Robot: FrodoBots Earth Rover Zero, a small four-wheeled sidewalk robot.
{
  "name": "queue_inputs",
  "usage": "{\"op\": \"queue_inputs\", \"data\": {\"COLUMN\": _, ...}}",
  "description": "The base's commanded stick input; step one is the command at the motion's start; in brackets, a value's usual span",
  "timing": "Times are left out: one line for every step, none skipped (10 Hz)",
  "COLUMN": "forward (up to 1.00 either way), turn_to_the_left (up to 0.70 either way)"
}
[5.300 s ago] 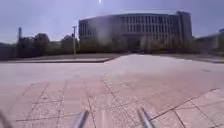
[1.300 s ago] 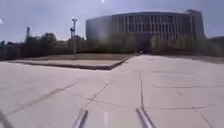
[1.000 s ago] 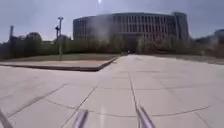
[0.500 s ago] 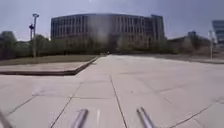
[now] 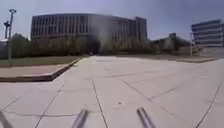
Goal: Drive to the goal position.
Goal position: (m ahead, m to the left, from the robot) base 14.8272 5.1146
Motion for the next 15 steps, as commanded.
{"op": "queue_inputs", "data": {"forward": 0.7, "turn_to_the_left": 0.0}}
{"op": "queue_inputs", "data": {"forward": 0.7, "turn_to_the_left": 0.0}}
{"op": "queue_inputs", "data": {"forward": 0.7, "turn_to_the_left": 0.0}}
{"op": "queue_inputs", "data": {"forward": 0.7, "turn_to_the_left": 0.0}}
{"op": "queue_inputs", "data": {"forward": 0.7, "turn_to_the_left": 0.0}}
{"op": "queue_inputs", "data": {"forward": 0.7, "turn_to_the_left": 0.0}}
{"op": "queue_inputs", "data": {"forward": 0.7, "turn_to_the_left": 0.35}}
{"op": "queue_inputs", "data": {"forward": 0.7, "turn_to_the_left": 0.32}}
{"op": "queue_inputs", "data": {"forward": 0.7, "turn_to_the_left": 0.16}}
{"op": "queue_inputs", "data": {"forward": 0.7, "turn_to_the_left": 0.03}}
{"op": "queue_inputs", "data": {"forward": 0.7, "turn_to_the_left": 0.02}}
{"op": "queue_inputs", "data": {"forward": 0.7, "turn_to_the_left": 0.02}}
{"op": "queue_inputs", "data": {"forward": 0.7, "turn_to_the_left": 0.02}}
{"op": "queue_inputs", "data": {"forward": 0.7, "turn_to_the_left": 0.03}}
{"op": "queue_inputs", "data": {"forward": 0.7, "turn_to_the_left": 0.01}}
